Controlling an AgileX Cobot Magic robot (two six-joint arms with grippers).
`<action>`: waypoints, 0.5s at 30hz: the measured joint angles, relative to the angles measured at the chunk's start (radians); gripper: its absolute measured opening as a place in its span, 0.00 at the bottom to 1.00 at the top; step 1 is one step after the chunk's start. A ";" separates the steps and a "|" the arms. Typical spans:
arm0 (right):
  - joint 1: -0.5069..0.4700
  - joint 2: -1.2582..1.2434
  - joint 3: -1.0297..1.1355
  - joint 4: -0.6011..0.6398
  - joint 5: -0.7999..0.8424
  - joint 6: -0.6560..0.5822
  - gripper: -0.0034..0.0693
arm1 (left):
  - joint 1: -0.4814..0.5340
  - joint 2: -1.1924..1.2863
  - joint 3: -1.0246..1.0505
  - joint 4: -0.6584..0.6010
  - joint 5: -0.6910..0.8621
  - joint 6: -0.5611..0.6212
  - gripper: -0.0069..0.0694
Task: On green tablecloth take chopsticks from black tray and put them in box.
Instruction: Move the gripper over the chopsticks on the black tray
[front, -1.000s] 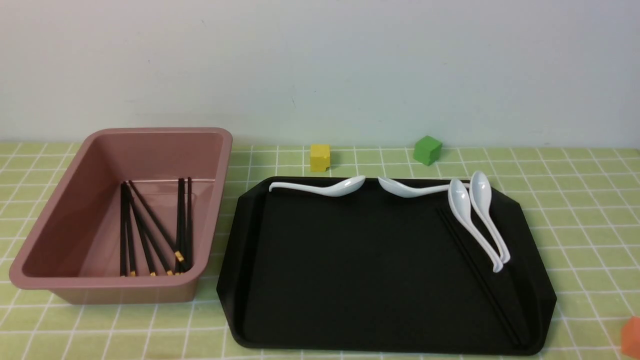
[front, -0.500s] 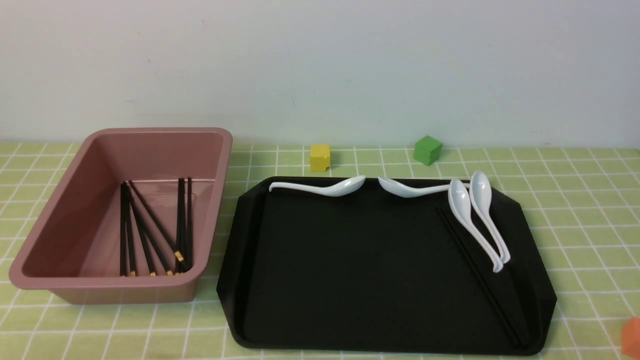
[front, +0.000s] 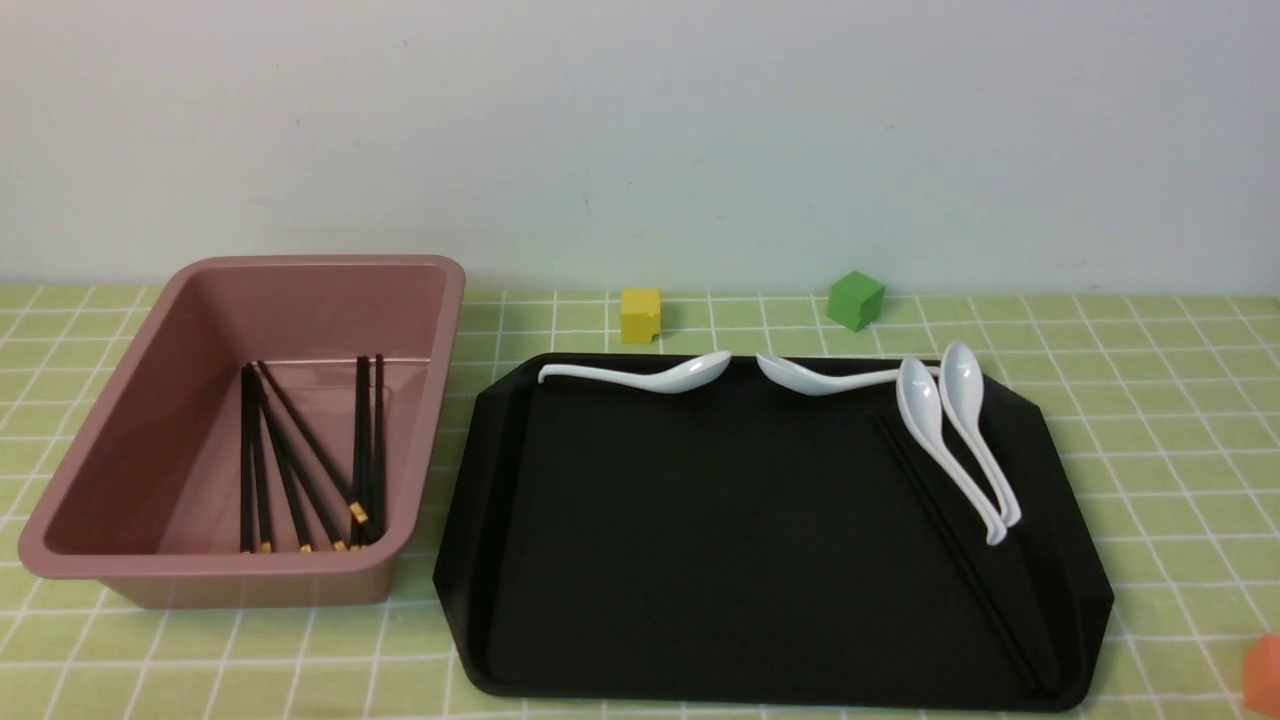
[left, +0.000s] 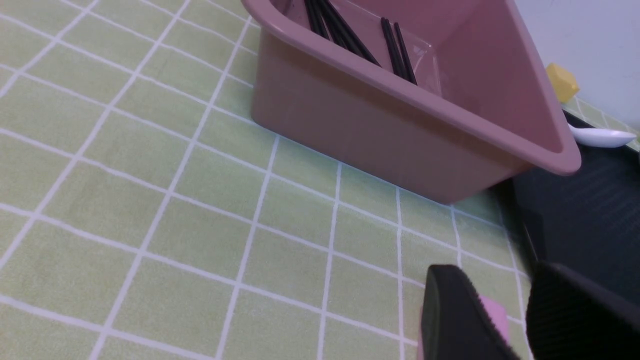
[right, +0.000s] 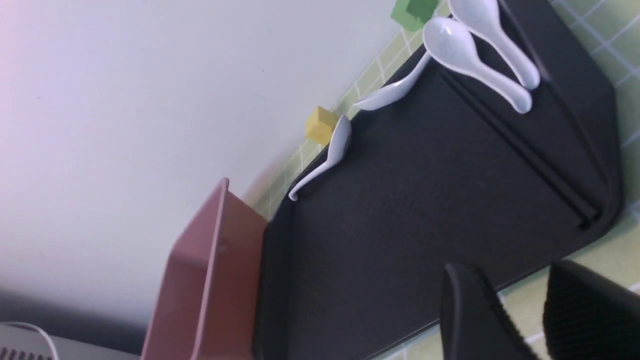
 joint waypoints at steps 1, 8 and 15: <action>0.000 0.000 0.000 0.000 0.000 0.000 0.38 | 0.000 0.000 0.000 0.000 0.000 0.000 0.40; 0.000 0.087 -0.197 -0.094 0.096 -0.146 0.31 | 0.000 0.000 0.000 0.000 0.000 0.000 0.40; 0.000 0.508 -0.507 -0.507 0.434 -0.166 0.03 | 0.000 0.000 0.000 0.000 0.000 0.000 0.40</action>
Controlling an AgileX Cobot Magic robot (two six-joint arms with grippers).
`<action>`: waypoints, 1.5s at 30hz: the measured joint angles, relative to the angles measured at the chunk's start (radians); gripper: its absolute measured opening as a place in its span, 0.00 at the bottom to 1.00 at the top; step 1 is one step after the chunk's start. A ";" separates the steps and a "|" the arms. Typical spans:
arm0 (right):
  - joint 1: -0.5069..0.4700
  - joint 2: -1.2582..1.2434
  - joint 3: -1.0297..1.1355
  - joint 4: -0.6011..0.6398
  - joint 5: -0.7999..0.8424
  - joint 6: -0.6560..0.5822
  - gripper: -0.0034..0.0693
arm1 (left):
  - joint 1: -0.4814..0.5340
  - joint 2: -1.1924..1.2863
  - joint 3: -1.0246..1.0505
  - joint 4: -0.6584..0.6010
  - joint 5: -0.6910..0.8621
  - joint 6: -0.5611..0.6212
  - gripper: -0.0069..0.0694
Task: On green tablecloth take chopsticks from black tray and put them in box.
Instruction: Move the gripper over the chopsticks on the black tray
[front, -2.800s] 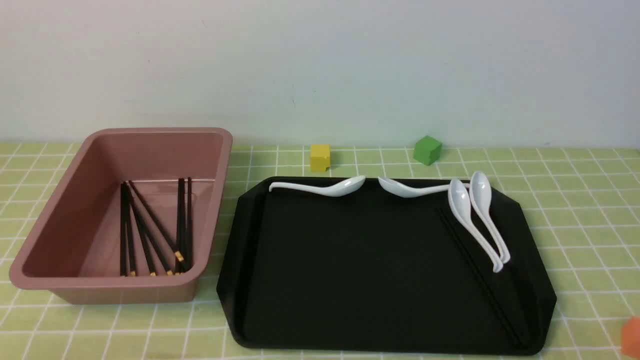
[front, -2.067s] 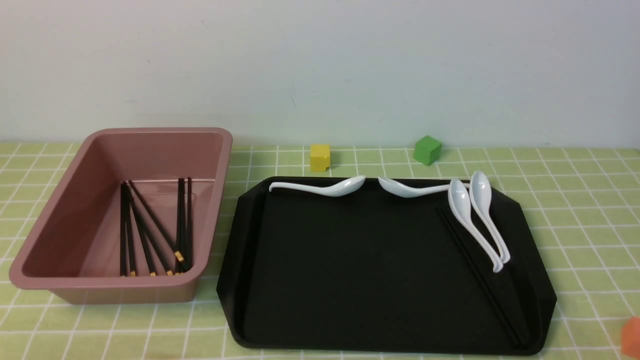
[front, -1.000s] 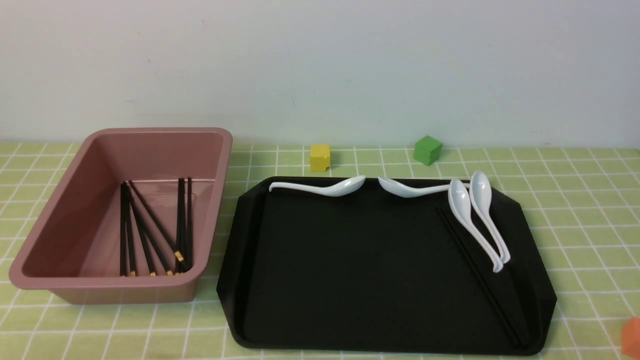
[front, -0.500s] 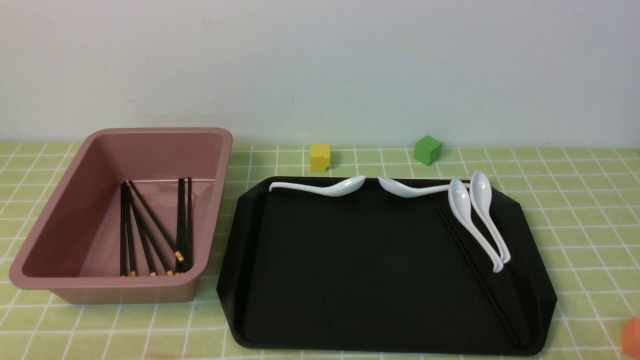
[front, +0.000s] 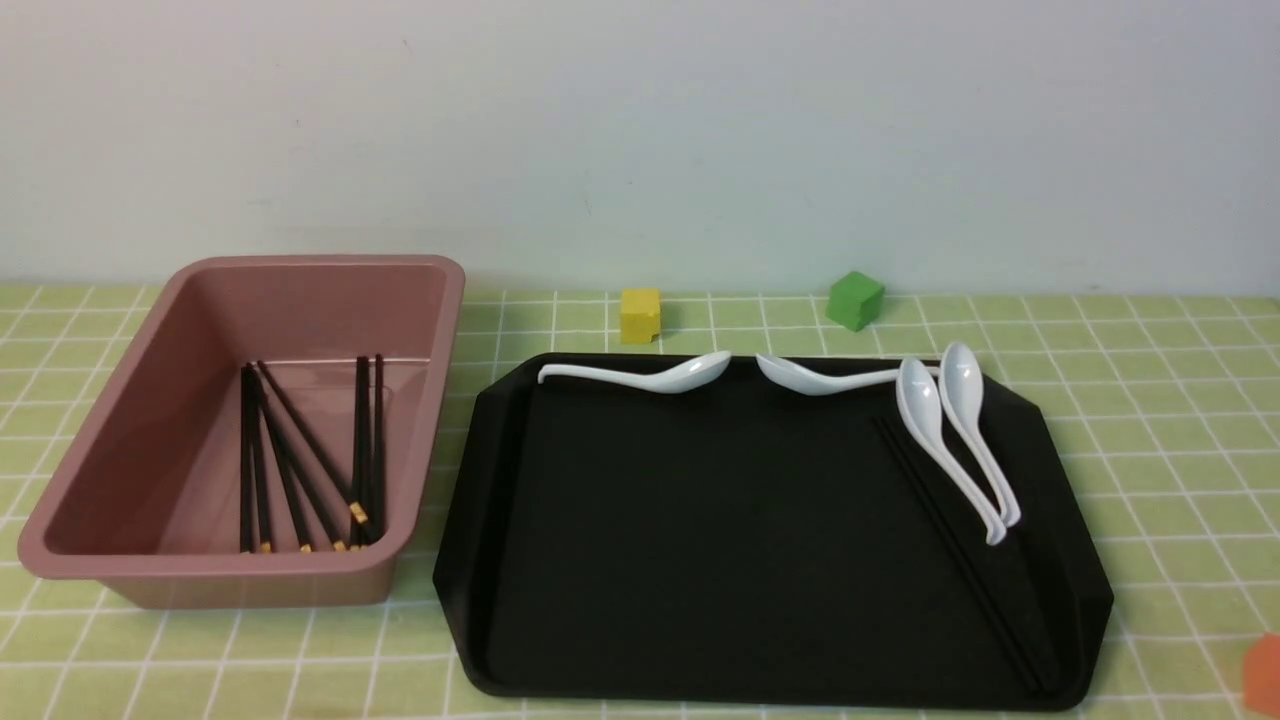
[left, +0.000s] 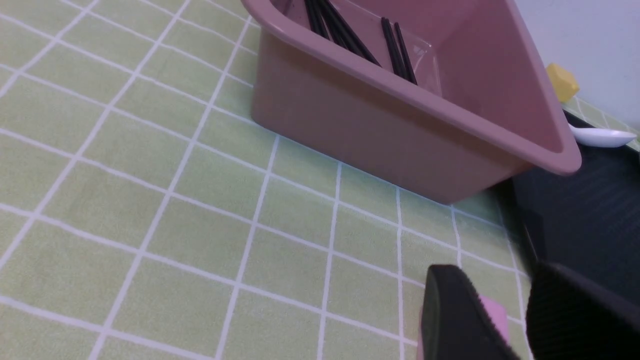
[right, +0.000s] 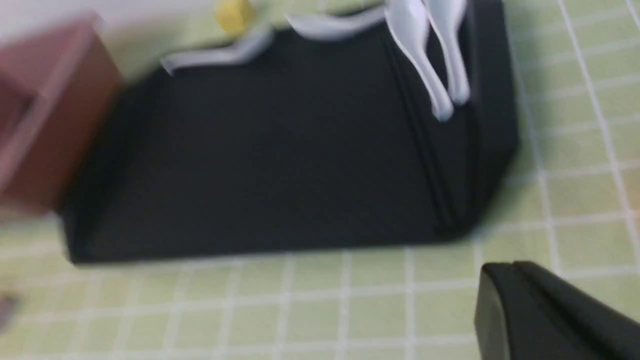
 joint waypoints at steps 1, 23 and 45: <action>0.000 0.053 -0.019 -0.031 0.041 0.004 0.03 | 0.000 0.000 0.000 0.000 0.000 0.000 0.40; 0.160 1.030 -0.443 0.066 0.091 -0.257 0.12 | 0.000 0.000 0.000 0.000 0.000 0.000 0.40; 0.222 1.428 -0.702 -0.234 0.019 0.034 0.48 | 0.002 0.000 0.000 0.000 0.000 0.000 0.40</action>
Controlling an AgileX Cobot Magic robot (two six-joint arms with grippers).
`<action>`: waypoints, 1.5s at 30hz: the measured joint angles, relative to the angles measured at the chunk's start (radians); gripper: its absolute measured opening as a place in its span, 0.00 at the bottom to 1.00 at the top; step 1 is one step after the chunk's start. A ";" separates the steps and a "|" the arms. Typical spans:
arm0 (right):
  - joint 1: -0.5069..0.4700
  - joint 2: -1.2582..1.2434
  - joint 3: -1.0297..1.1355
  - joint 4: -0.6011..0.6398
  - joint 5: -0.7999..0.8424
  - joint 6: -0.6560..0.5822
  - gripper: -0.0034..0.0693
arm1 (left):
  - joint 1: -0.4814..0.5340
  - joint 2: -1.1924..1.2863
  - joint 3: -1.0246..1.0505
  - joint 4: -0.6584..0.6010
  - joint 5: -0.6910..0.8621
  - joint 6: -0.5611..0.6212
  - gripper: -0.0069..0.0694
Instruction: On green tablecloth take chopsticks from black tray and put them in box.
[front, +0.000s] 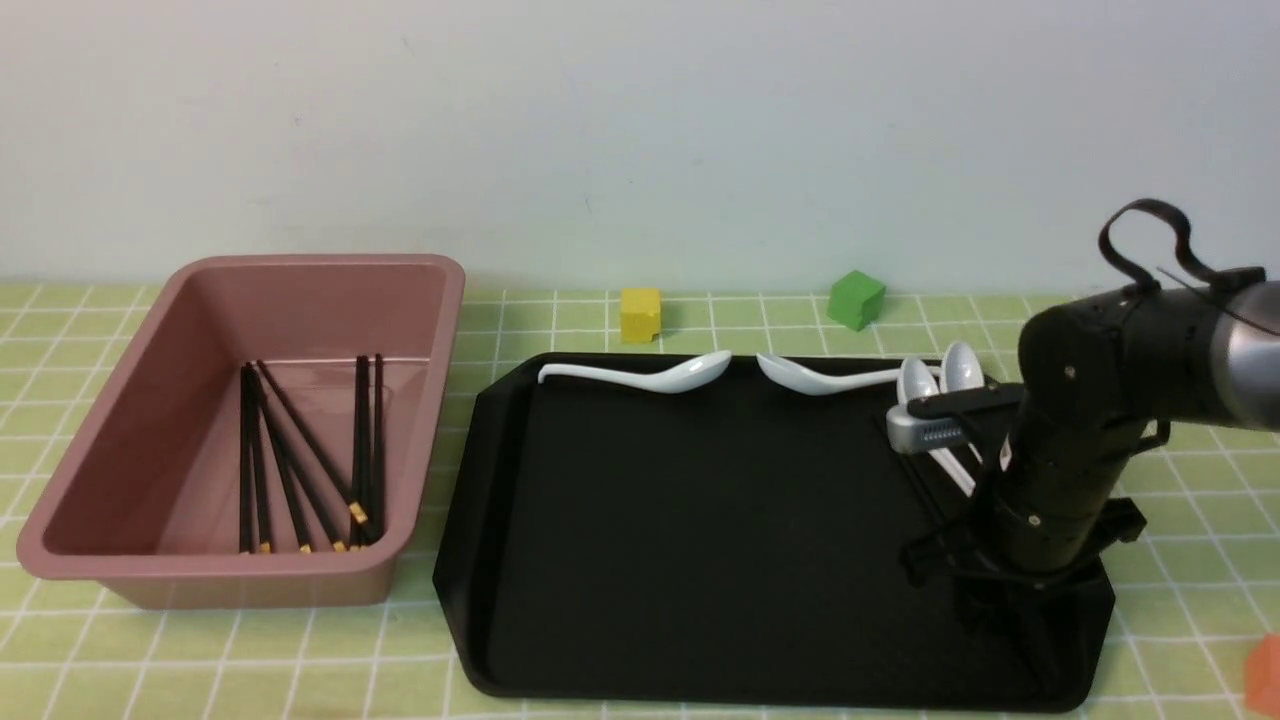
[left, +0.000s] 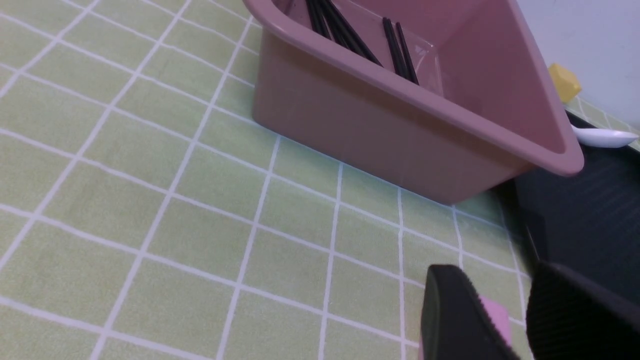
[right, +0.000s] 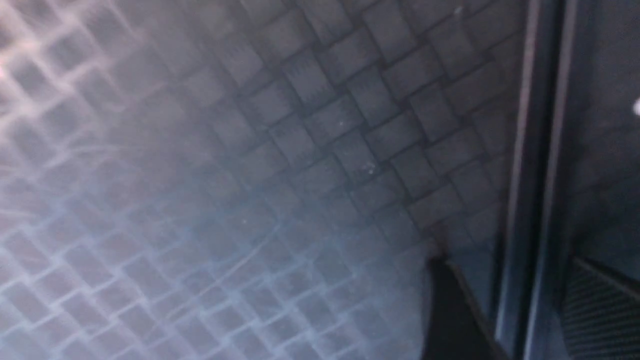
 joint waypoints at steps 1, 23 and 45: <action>0.000 0.002 -0.003 0.000 0.000 0.000 0.46 | 0.000 0.000 0.000 0.000 0.000 0.000 0.40; 0.059 -0.197 -0.157 0.456 0.186 -0.259 0.20 | 0.000 0.000 0.000 0.000 0.000 0.000 0.40; 0.483 0.466 -0.979 0.737 -0.305 -0.461 0.34 | 0.000 0.000 0.000 0.000 0.000 0.000 0.40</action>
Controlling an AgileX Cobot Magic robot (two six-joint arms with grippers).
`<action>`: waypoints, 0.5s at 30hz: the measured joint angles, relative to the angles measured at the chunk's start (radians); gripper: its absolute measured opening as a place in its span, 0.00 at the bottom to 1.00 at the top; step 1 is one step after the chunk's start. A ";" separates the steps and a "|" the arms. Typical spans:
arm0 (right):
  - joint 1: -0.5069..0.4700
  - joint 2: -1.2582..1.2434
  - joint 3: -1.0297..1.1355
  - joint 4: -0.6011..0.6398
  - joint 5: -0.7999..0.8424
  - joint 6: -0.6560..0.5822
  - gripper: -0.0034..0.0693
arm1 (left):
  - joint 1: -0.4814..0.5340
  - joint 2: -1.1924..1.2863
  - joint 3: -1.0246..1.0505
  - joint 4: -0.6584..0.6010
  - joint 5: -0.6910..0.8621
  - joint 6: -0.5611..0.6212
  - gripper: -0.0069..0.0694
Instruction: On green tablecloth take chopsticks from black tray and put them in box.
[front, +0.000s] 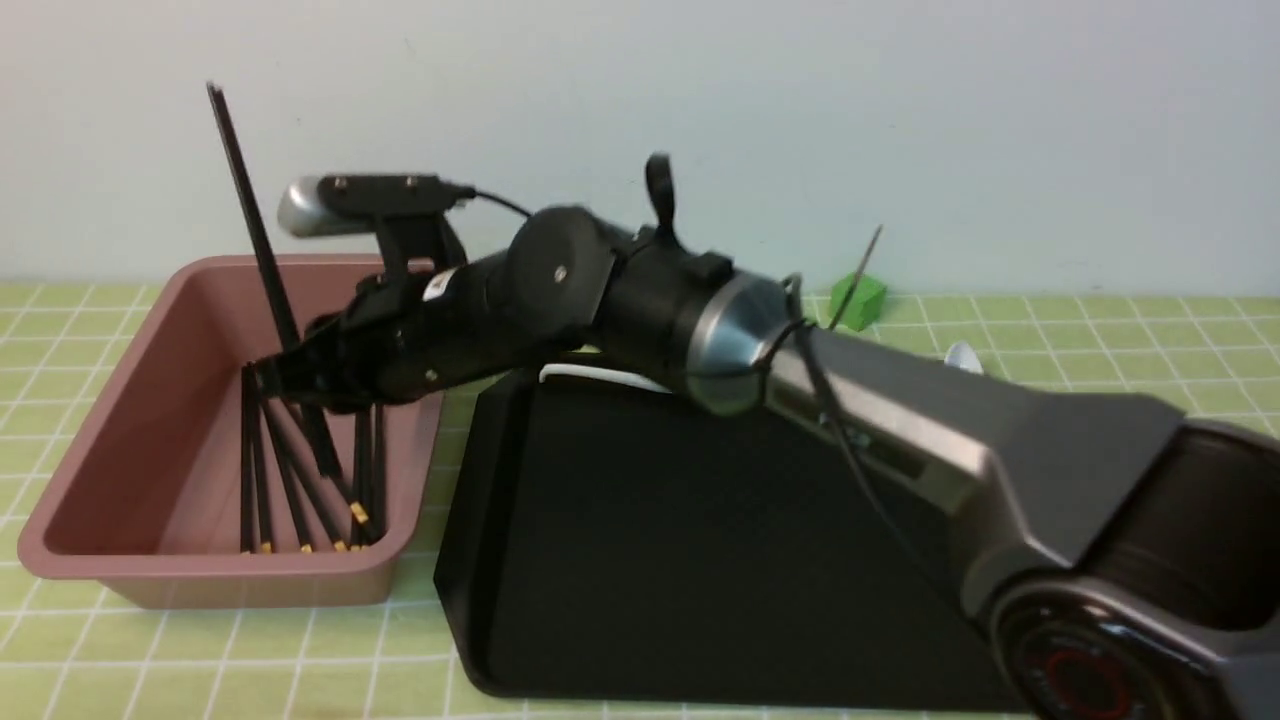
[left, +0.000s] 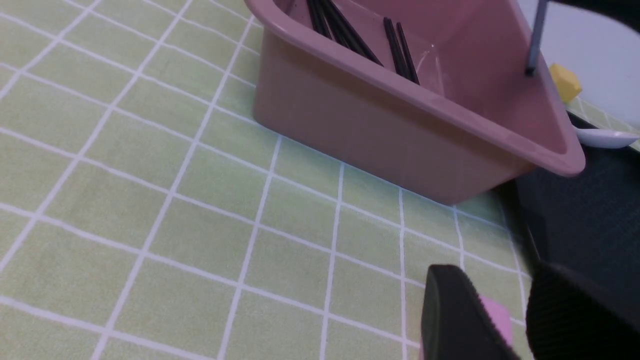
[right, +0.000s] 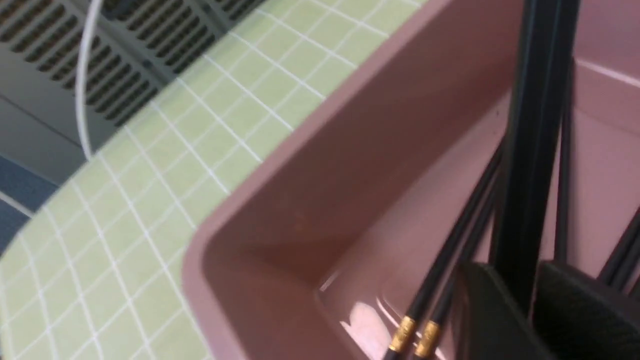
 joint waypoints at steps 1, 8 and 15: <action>0.000 0.011 0.000 -0.001 0.002 0.000 0.37 | 0.000 0.000 0.000 0.000 0.000 0.000 0.40; -0.009 -0.007 -0.004 -0.050 0.148 0.000 0.41 | 0.000 0.000 0.000 0.000 0.000 0.000 0.40; -0.073 -0.255 -0.061 -0.222 0.512 0.004 0.04 | 0.000 0.000 0.000 0.000 0.000 0.000 0.40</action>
